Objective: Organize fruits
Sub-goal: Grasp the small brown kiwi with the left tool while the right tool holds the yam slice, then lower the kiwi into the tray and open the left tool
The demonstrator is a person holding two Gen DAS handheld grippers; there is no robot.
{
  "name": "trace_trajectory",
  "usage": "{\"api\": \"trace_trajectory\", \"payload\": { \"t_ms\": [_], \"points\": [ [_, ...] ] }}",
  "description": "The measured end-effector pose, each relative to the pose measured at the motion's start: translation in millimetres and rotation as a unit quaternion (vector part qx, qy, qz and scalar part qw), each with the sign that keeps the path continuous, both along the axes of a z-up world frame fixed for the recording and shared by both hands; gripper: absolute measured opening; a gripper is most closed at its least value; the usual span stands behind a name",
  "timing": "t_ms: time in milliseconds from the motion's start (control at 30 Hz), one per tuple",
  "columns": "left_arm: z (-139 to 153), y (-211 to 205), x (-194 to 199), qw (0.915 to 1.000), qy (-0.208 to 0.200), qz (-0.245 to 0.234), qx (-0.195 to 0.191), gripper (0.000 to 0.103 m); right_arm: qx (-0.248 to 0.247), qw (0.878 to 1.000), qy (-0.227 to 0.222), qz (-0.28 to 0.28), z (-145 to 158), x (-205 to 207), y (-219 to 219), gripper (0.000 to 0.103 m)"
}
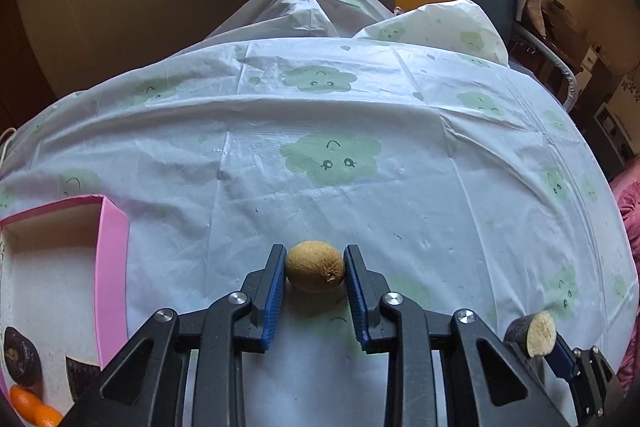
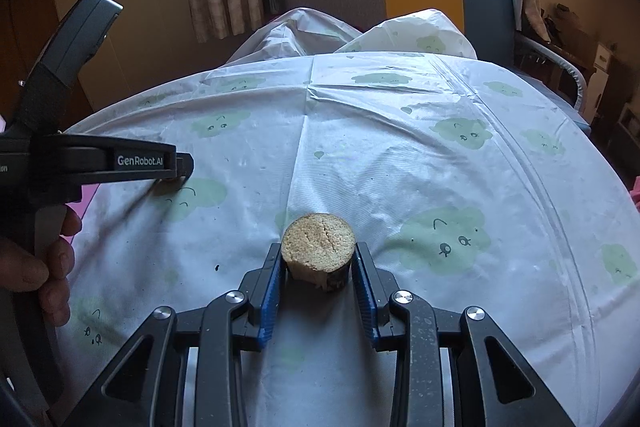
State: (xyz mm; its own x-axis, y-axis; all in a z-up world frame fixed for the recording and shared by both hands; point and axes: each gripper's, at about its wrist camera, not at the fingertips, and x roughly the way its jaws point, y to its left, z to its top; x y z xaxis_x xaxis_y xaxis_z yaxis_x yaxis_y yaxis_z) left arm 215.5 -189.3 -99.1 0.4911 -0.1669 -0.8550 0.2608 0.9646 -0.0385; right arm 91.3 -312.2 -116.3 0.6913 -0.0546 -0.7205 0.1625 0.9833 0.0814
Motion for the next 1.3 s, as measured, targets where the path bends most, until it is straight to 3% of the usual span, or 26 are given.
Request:
{"api": "trace_trajectory", "payload": {
  "t_ms": [533,800,1300],
  "points": [
    [54.6,0.9,-73.6,0.9971,-0.044,-0.051,-0.035,0.029,-0.004,1.000,0.003,0.001,-0.1,0.7,0.2,0.034],
    [69.8,11.2,-108.3,0.9947,-0.067,-0.070,-0.035,0.029,-0.024,1.000,0.008,0.000,0.1,1.9,5.9,0.034],
    [80.8,95.4,-140.4,0.9940,-0.102,-0.015,-0.037,0.029,-0.034,0.999,0.012,0.000,-0.1,2.6,8.2,0.034]
  ]
}}
